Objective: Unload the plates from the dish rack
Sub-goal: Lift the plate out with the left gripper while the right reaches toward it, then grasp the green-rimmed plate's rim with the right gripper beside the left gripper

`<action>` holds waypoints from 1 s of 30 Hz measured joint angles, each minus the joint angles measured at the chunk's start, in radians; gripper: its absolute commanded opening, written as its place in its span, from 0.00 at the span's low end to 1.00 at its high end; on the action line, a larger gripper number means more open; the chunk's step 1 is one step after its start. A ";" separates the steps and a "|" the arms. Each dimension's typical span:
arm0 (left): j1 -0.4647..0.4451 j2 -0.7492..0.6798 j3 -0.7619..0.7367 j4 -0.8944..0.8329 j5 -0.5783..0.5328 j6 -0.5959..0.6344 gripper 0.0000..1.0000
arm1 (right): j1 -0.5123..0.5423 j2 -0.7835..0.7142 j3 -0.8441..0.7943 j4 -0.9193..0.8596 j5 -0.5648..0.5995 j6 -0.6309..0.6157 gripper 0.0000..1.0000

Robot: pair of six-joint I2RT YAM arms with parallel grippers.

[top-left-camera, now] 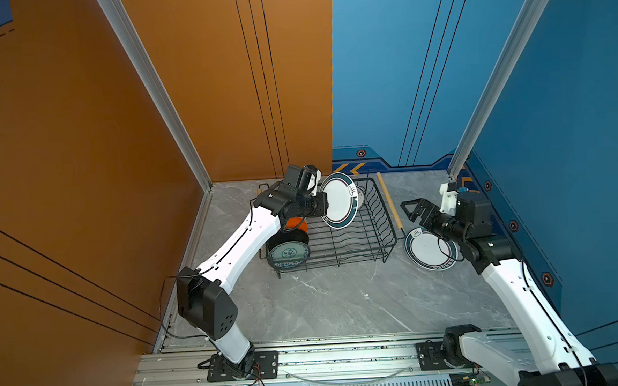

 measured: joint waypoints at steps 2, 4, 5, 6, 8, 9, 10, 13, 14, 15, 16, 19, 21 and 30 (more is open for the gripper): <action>0.000 -0.047 -0.099 0.090 0.019 -0.087 0.00 | 0.064 0.039 0.000 0.040 -0.014 0.038 1.00; 0.000 -0.096 -0.188 0.173 0.031 -0.167 0.00 | 0.112 0.074 0.000 0.075 -0.022 0.068 1.00; 0.000 -0.120 -0.229 0.216 0.036 -0.203 0.00 | 0.132 0.091 0.000 0.092 -0.027 0.082 1.00; -0.003 -0.137 -0.256 0.245 0.039 -0.229 0.00 | 0.149 0.107 0.000 0.108 -0.032 0.093 1.00; -0.005 -0.170 -0.296 0.305 0.047 -0.284 0.00 | 0.179 0.136 0.000 0.137 -0.039 0.113 0.97; -0.007 -0.182 -0.308 0.332 0.052 -0.304 0.00 | 0.188 0.148 0.000 0.151 -0.041 0.120 0.96; -0.010 -0.193 -0.318 0.359 0.057 -0.325 0.00 | 0.198 0.161 0.000 0.167 -0.046 0.129 0.94; -0.013 -0.216 -0.345 0.431 0.075 -0.376 0.00 | 0.213 0.200 0.000 0.223 -0.071 0.159 0.83; -0.013 -0.219 -0.354 0.454 0.082 -0.393 0.00 | 0.217 0.214 0.000 0.249 -0.083 0.172 0.78; -0.015 -0.220 -0.359 0.469 0.086 -0.406 0.00 | 0.218 0.227 0.000 0.270 -0.092 0.185 0.76; -0.017 -0.220 -0.366 0.484 0.089 -0.417 0.00 | 0.221 0.242 0.002 0.291 -0.103 0.197 0.76; -0.026 -0.220 -0.384 0.509 0.094 -0.444 0.00 | 0.231 0.286 0.003 0.346 -0.134 0.227 0.74; -0.030 -0.220 -0.397 0.527 0.103 -0.461 0.00 | 0.240 0.306 0.003 0.376 -0.149 0.244 0.70; -0.033 -0.218 -0.442 0.632 0.136 -0.544 0.02 | 0.246 0.339 -0.010 0.567 -0.216 0.344 0.45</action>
